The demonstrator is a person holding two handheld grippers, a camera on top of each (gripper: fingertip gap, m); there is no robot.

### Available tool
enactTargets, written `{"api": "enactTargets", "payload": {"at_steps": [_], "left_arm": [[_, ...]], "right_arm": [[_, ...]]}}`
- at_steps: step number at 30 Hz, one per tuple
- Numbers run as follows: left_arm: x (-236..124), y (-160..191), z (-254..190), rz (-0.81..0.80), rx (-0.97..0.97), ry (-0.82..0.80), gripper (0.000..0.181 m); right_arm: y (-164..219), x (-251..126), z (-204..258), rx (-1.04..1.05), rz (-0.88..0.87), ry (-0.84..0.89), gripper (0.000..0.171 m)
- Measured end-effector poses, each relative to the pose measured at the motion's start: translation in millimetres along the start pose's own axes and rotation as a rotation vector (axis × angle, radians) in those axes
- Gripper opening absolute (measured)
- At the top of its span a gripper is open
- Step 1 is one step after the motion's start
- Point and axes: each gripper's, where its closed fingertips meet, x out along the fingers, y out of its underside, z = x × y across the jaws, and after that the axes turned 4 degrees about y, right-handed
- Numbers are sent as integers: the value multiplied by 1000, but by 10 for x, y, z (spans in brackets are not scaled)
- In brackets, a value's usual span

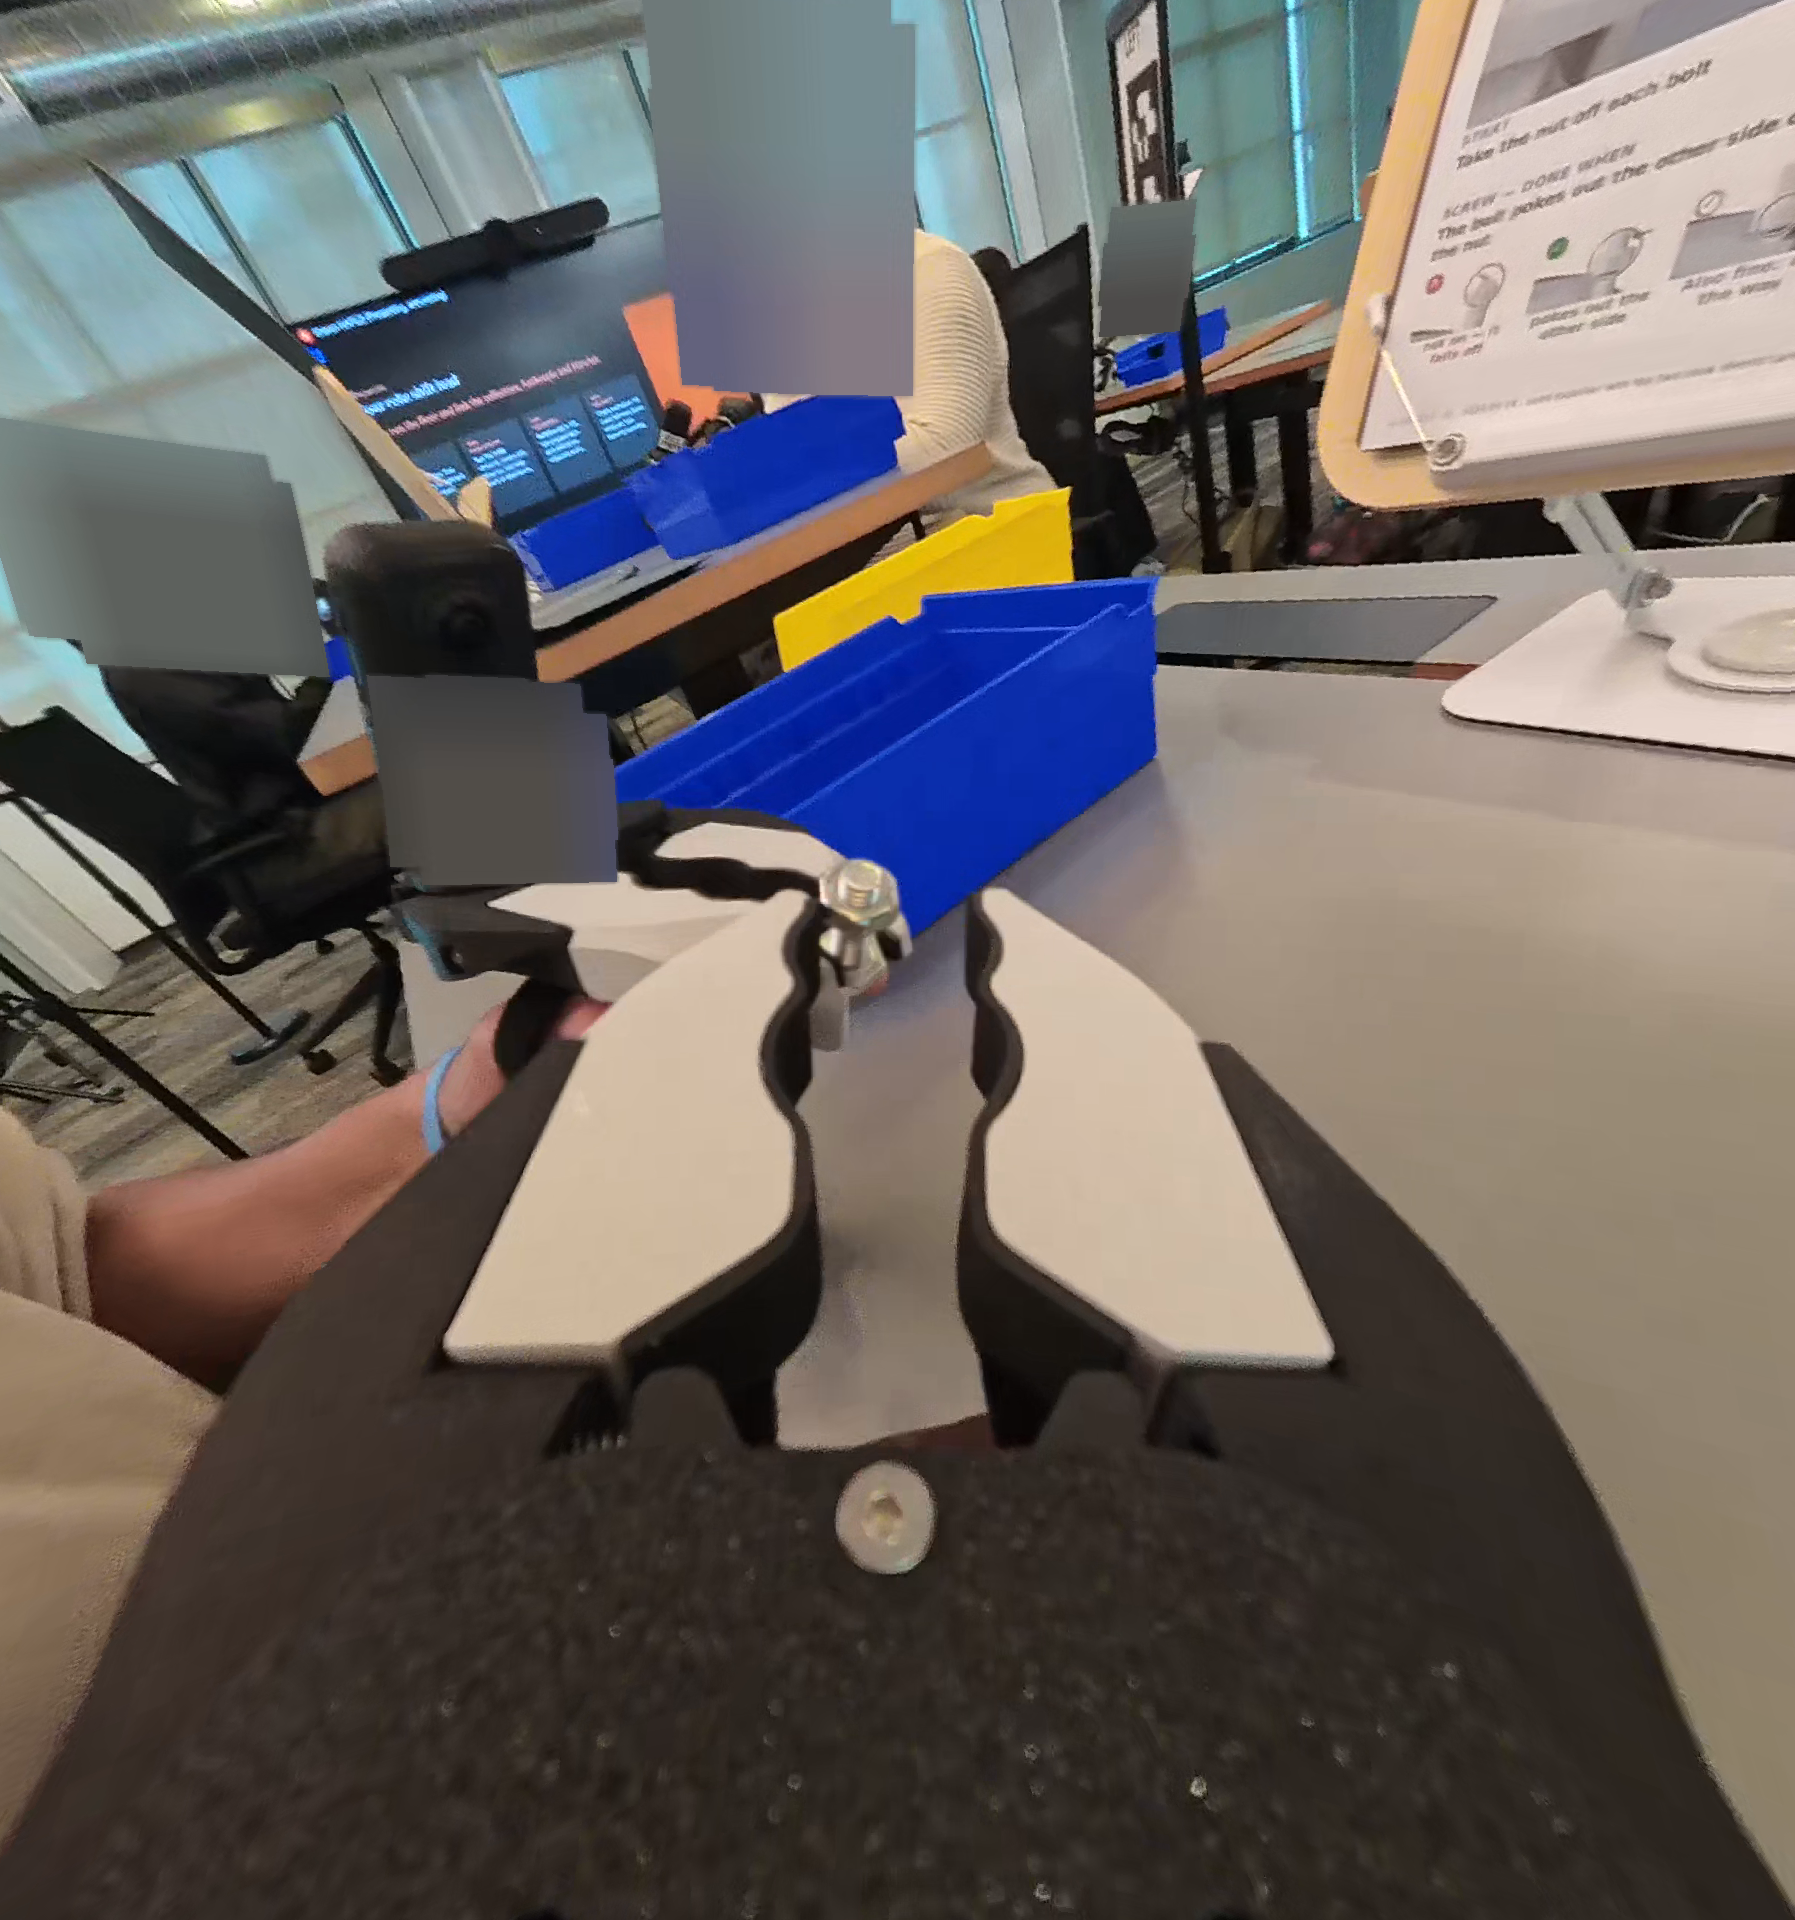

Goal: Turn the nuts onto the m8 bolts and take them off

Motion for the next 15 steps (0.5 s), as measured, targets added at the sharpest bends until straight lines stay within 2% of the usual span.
{"api": "enactTargets", "payload": {"at_steps": [6, 10, 15], "left_arm": [[-28, -52, -8, -29, -19, 21, 15], [-21, -10, 23, -8, -5, 6, 15], [11, 80, 33, 18, -6, 1, 15]], "right_arm": [[86, -64, -211, 5, 28, 58, 21], [53, -78, -146, 36, 29, 0, 33], [63, -3, -15, -17, 44, -8, 32]]}}
